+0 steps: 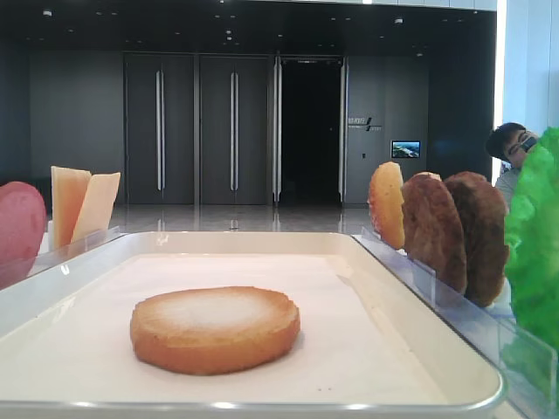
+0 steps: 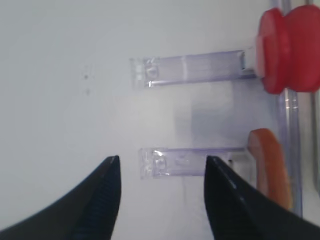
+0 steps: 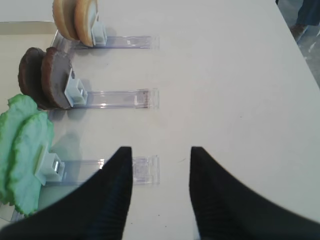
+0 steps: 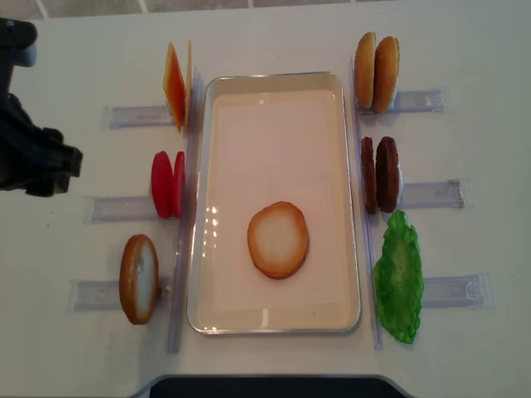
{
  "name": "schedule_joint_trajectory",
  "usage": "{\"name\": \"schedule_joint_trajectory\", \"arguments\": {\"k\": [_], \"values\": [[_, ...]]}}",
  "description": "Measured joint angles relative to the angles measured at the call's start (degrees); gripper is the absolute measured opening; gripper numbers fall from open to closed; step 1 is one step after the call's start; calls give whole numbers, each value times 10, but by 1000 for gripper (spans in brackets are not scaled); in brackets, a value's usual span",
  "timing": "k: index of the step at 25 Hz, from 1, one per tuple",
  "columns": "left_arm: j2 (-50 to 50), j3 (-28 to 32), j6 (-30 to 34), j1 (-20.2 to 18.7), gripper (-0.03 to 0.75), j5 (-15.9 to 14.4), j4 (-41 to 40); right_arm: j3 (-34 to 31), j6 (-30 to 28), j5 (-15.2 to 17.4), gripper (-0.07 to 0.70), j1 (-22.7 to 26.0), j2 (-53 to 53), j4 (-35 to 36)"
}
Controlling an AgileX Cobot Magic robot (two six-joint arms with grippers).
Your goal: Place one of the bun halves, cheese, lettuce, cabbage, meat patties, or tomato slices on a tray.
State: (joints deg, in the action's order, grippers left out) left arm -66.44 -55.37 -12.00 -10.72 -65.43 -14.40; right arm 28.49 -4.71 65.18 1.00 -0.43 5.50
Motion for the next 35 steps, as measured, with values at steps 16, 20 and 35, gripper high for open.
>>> {"name": "schedule_joint_trajectory", "arguments": {"k": [16, 20, 35], "values": [[87, 0, 72, 91, 408, -47, 64, 0, 0, 0, 296, 0, 0, 0], [180, 13, 93, 91, 408, -51, 84, 0, 0, 0, 296, 0, 0, 0], [584, 239, 106, 91, 408, -19, 95, 0, 3, 0, 296, 0, 0, 0]]}}
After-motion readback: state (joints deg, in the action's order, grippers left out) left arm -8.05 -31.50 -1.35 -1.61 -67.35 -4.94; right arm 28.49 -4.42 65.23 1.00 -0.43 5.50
